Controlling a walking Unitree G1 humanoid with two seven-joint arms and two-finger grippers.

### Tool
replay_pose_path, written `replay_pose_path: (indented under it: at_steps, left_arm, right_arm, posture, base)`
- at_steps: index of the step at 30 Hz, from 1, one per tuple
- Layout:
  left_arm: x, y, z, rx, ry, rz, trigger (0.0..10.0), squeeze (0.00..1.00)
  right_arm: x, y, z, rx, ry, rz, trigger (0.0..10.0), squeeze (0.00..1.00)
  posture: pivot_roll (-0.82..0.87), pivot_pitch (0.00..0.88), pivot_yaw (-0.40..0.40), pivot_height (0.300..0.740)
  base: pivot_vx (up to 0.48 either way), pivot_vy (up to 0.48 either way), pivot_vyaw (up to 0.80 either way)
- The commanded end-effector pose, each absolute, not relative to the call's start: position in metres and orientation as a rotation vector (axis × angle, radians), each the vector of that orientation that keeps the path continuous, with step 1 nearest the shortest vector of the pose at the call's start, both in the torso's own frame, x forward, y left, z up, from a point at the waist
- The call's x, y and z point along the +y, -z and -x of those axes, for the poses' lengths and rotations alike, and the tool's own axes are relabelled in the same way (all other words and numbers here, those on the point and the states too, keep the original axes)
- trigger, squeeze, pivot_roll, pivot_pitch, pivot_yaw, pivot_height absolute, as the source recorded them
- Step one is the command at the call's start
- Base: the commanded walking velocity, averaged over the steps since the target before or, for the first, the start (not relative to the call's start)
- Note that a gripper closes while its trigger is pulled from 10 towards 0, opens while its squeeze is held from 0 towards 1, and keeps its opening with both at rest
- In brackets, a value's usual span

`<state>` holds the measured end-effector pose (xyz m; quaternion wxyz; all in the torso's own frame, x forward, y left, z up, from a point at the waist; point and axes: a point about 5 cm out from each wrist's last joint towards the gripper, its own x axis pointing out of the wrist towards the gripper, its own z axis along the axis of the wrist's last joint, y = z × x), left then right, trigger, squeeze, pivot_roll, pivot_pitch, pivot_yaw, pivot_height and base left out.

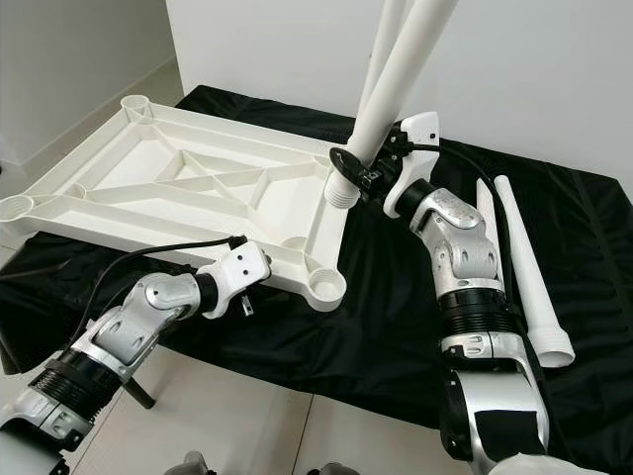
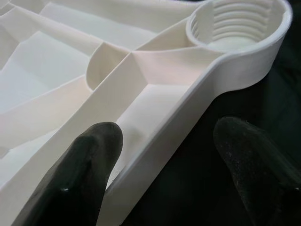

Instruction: Building children table

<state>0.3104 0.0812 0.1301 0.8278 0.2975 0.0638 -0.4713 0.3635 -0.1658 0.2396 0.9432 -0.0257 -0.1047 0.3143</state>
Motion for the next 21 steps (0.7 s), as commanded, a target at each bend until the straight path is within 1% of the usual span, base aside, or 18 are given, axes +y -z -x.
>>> replay_pose_path:
  at_steps: [1, 10, 13, 16, 17, 19, 20, 21]
  left_arm:
    - [0.0864, -0.1287, -0.3115, 0.142, 1.005, -0.663, 10.0, 0.0]
    - [0.0886, -0.1287, -0.3133, 0.169, 1.088, -0.67, 10.0, 0.0]
    - [0.089, -0.1336, -0.3163, 0.146, 1.123, -0.699, 10.0, 0.0]
    - [0.0879, -0.1344, -0.3189, 0.176, 1.159, -0.657, 10.0, 0.0]
    - [0.0872, -0.1343, -0.3189, 0.184, 1.178, -0.649, 7.5, 0.0]
    - [0.0866, -0.1341, -0.3186, 0.19, 1.198, -0.645, 7.5, 0.0]
    - [0.0864, -0.1344, -0.3176, 0.201, 1.225, -0.622, 0.0, 0.0]
    - [0.0861, -0.1348, -0.3168, 0.205, 1.249, -0.621, 0.0, 0.0]
  right_arm:
    - [-0.1716, -0.2438, -0.3622, -0.224, -0.629, 0.062, 10.0, 0.0]
    - [-0.1713, -0.2444, -0.3627, -0.225, -0.633, 0.072, 10.0, 0.0]
    - [-0.1697, -0.2436, -0.3628, -0.222, -0.643, 0.078, 10.0, 0.0]
    - [-0.1683, -0.2419, -0.3623, -0.216, -0.65, 0.081, 10.0, 0.0]
    - [-0.1681, -0.2418, -0.3621, -0.216, -0.651, 0.082, 10.0, 0.0]
    - [-0.1681, -0.2418, -0.362, -0.215, -0.652, 0.083, 10.0, 0.0]
    - [-0.1686, -0.2421, -0.3619, -0.216, -0.651, 0.085, 10.0, 0.0]
    - [-0.1693, -0.2426, -0.3617, -0.216, -0.651, 0.086, 10.0, 0.0]
  posture:
    - [-0.02, 0.0, -0.03, 0.74]
    - [-0.02, 0.0, -0.028, 0.74]
    - [-0.02, 0.0, -0.028, 0.74]
    - [-0.03, 0.0, -0.027, 0.74]
    - [-0.03, 0.0, -0.027, 0.74]
    - [-0.03, 0.0, -0.027, 0.74]
    - [-0.03, 0.0, -0.024, 0.74]
    - [-0.04, 0.0, -0.023, 0.74]
  base:
    - [0.0, 0.0, 0.0]
    - [0.0, 0.0, 0.0]
    - [0.0, 0.0, 0.0]
    - [0.0, 0.0, 0.0]
    - [0.0, 0.0, 0.0]
    - [0.0, 0.0, 0.0]
    - [0.0, 0.0, 0.0]
    - [0.0, 0.0, 0.0]
